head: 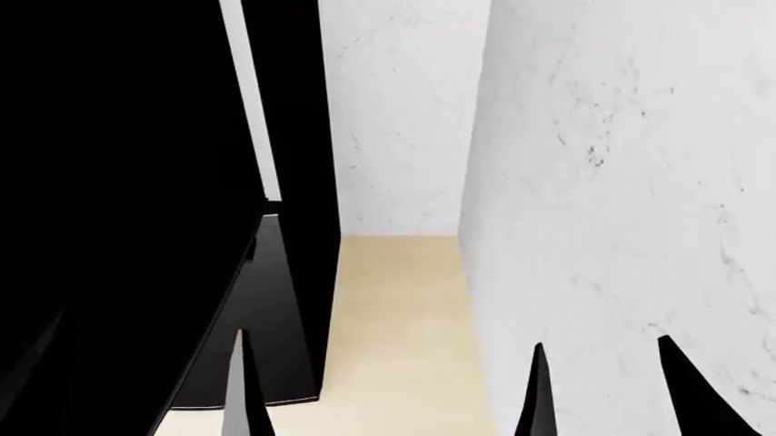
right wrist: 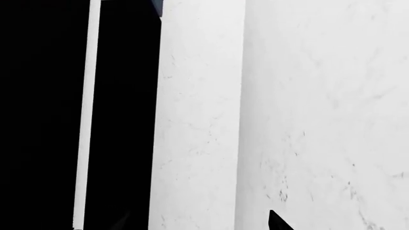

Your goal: Close the fridge door

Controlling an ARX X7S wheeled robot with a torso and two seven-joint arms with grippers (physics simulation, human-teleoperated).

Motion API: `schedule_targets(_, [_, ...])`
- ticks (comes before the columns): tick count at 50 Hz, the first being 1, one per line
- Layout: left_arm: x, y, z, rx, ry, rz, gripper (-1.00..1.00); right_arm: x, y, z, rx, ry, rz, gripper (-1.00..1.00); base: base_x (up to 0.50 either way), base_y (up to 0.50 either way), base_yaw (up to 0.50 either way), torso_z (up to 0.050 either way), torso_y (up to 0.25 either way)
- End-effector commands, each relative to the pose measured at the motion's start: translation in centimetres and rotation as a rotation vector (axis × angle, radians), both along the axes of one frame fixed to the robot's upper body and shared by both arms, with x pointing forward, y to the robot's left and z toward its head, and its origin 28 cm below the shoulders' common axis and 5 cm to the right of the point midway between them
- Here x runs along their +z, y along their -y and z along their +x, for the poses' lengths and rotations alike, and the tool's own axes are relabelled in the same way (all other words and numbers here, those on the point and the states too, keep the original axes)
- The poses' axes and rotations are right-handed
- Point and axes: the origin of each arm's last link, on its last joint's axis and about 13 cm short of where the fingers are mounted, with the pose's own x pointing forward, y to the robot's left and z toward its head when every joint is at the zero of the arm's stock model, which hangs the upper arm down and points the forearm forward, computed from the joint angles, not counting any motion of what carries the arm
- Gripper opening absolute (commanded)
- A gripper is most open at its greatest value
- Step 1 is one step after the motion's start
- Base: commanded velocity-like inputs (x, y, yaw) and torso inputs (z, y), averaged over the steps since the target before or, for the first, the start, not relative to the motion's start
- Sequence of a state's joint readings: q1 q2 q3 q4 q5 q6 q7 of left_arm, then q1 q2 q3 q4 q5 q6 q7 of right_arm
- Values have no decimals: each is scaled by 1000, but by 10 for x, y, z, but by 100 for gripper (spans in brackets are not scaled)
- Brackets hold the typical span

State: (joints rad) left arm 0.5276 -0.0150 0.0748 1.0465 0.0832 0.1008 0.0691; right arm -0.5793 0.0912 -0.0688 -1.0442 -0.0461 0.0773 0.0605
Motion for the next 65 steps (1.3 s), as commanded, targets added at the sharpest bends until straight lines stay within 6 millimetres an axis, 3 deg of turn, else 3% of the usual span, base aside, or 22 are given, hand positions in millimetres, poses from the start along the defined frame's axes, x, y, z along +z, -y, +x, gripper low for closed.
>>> schedule_targets(1, [0,0,0,-3,-1,-1,100,0,0,0,2,2,2,100,355,-24,0,0,0])
schedule_targets(57, [0,0,0,-1,-2,-2,100,0,-1,1,-11,-5,4,100,354,-20,0,0,0])
schedule_targets(65, [0,0,1,5,-4,-8,100,-1,-1,2,-25,-14,2,100,62,0,0,0,1])
